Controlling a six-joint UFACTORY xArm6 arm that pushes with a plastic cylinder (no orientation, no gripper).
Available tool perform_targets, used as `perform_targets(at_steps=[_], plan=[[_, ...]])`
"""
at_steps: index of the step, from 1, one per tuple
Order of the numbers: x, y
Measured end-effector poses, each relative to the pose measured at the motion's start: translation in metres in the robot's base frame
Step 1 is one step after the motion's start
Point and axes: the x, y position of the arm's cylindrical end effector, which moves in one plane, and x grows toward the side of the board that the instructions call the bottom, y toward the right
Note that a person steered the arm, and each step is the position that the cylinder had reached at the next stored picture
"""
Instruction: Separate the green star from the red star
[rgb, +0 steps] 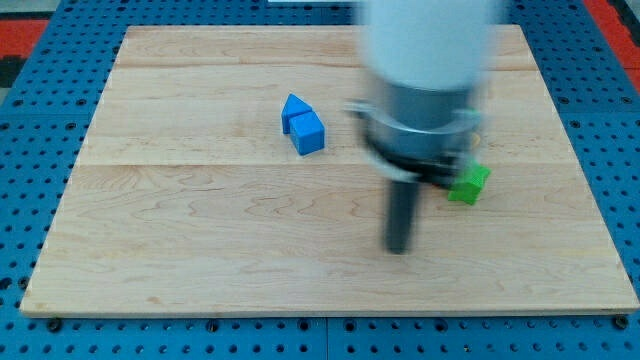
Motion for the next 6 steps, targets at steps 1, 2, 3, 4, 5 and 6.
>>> perform_targets(at_steps=[1, 2, 3, 4, 5, 6], plan=[[-0.026, 0.091], [-0.052, 0.052], [-0.057, 0.098], [-0.058, 0.069], [-0.087, 0.036], [-0.094, 0.064]])
